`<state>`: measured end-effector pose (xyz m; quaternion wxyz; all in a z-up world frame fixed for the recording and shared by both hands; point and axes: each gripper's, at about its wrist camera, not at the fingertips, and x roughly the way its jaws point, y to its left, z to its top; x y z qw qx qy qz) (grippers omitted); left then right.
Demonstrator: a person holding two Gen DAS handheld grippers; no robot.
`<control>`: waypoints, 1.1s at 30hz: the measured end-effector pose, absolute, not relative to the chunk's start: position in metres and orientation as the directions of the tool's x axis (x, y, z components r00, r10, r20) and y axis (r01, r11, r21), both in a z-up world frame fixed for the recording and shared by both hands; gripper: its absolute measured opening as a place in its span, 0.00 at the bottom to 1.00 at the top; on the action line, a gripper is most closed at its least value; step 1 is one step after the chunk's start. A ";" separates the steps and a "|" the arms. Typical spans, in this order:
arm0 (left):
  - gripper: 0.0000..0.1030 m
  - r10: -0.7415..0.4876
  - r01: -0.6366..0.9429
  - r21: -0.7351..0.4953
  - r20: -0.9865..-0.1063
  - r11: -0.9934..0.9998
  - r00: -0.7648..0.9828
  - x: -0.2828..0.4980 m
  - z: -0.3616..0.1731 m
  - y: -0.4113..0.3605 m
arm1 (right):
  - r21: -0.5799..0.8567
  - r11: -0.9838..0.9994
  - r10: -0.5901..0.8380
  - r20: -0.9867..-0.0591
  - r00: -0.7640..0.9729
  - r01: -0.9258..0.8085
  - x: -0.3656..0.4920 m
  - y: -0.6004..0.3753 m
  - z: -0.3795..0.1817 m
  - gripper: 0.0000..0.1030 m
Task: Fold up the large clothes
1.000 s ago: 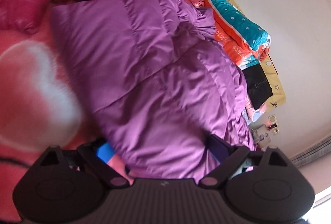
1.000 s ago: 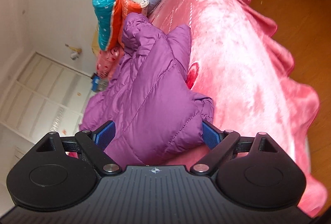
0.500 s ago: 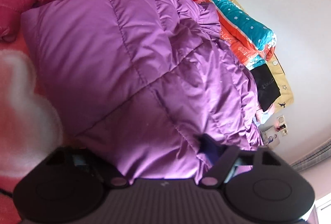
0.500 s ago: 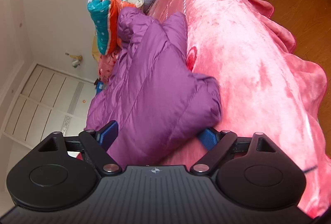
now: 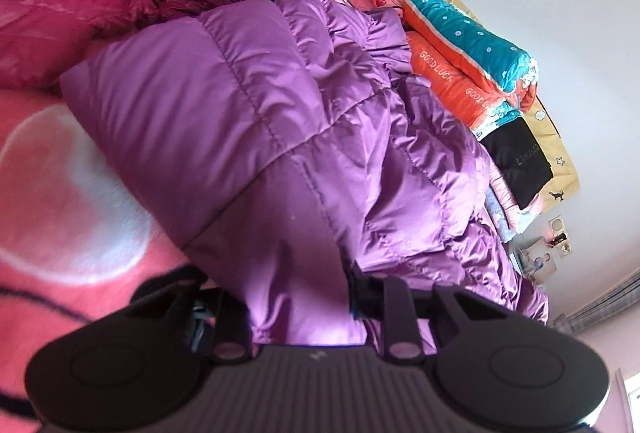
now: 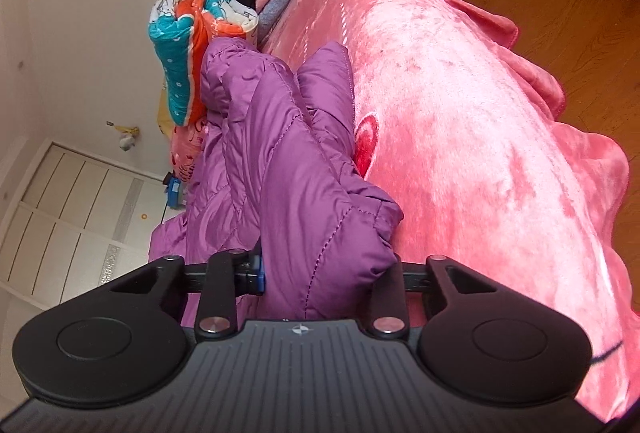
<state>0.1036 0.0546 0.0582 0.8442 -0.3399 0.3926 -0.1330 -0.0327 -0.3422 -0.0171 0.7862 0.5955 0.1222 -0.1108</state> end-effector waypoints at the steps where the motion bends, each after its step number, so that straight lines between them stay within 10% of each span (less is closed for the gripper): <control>1: 0.23 -0.492 -0.047 -0.680 -0.574 0.732 0.655 0.099 0.059 0.056 | 0.909 0.263 -0.031 -0.329 0.944 0.325 -0.037 -0.341 -0.016 0.35; 29: 0.20 -0.465 -0.008 -0.601 -0.628 0.799 0.624 -0.091 0.085 0.153 | 0.840 0.292 -0.005 -0.477 0.879 0.457 -0.202 -0.262 0.008 0.32; 33: 0.24 -0.433 0.056 -0.524 -0.634 0.850 0.641 -0.098 0.089 0.148 | 0.828 0.285 -0.013 -0.501 0.865 0.483 -0.204 -0.263 0.002 0.44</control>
